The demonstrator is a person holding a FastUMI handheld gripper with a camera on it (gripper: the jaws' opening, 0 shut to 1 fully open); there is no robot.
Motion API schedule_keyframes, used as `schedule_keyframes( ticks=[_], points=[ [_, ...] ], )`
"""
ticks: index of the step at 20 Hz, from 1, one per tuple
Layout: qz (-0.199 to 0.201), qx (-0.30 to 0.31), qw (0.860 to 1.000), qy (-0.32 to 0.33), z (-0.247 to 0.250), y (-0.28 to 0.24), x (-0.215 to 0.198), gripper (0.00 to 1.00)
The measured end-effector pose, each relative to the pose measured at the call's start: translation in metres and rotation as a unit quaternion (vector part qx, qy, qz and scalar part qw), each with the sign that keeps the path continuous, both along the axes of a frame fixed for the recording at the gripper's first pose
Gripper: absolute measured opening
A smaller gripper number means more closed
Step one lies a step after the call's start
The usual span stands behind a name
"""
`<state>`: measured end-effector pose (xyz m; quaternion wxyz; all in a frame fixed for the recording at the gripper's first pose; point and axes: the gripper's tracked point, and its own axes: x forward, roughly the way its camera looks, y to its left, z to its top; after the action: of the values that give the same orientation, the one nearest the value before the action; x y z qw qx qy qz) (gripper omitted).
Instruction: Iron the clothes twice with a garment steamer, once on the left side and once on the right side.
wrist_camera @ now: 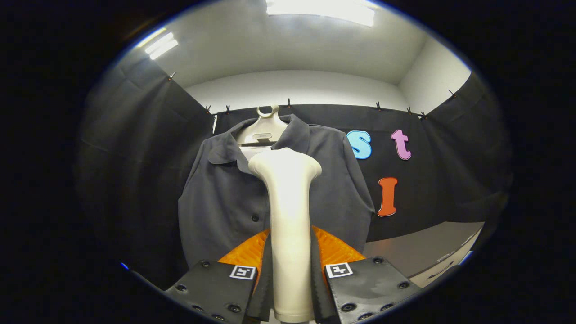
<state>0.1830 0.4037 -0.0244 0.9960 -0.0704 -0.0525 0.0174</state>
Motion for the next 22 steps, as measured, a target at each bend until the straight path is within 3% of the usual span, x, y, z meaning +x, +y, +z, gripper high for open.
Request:
schedule_keyframes(
  ticks=[10, 22],
  points=[
    [-0.026, -0.007, 0.999, 0.026, -0.030, -0.006, 0.028, 0.43],
    [-0.043, -0.032, 0.997, 0.057, -0.071, -0.017, 0.020, 0.43]
  ],
)
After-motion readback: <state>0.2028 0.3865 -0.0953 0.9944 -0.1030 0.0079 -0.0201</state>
